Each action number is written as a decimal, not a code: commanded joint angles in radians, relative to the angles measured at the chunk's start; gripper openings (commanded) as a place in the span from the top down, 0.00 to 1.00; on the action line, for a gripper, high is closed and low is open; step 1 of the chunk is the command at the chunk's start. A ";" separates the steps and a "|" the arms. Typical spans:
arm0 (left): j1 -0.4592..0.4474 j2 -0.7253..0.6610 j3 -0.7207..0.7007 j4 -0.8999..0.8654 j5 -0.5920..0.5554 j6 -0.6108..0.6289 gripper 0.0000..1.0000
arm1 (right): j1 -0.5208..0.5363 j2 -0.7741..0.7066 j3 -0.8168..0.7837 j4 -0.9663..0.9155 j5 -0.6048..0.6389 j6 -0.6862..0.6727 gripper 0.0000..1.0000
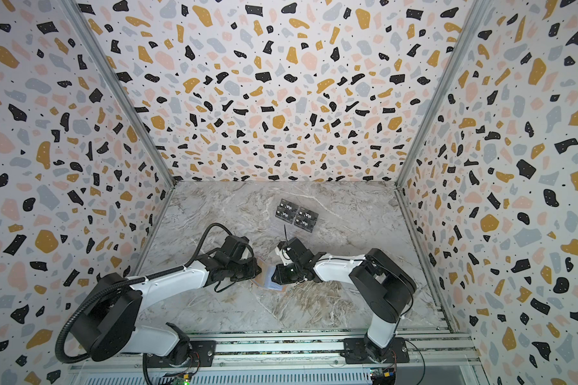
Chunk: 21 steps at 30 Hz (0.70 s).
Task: Insert credit cards into a card holder
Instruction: Close the card holder at the bottom-center of the table.
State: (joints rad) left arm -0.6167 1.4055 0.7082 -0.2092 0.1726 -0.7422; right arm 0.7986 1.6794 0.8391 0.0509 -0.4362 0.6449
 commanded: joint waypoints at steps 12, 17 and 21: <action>-0.223 0.100 0.230 -0.357 -0.445 -0.028 0.88 | -0.118 -0.148 -0.119 0.013 -0.055 -0.069 0.72; -0.287 0.158 0.269 -0.342 -0.432 -0.057 0.74 | -0.136 -0.137 -0.206 0.081 -0.066 -0.069 0.72; -0.345 0.200 0.292 -0.324 -0.424 -0.078 0.62 | -0.148 -0.152 -0.258 0.145 -0.073 -0.059 0.71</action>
State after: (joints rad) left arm -0.9291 1.5806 0.9699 -0.5159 -0.2310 -0.7929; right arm 0.6579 1.5581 0.5949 0.1459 -0.4961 0.5934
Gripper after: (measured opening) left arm 0.362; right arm 0.284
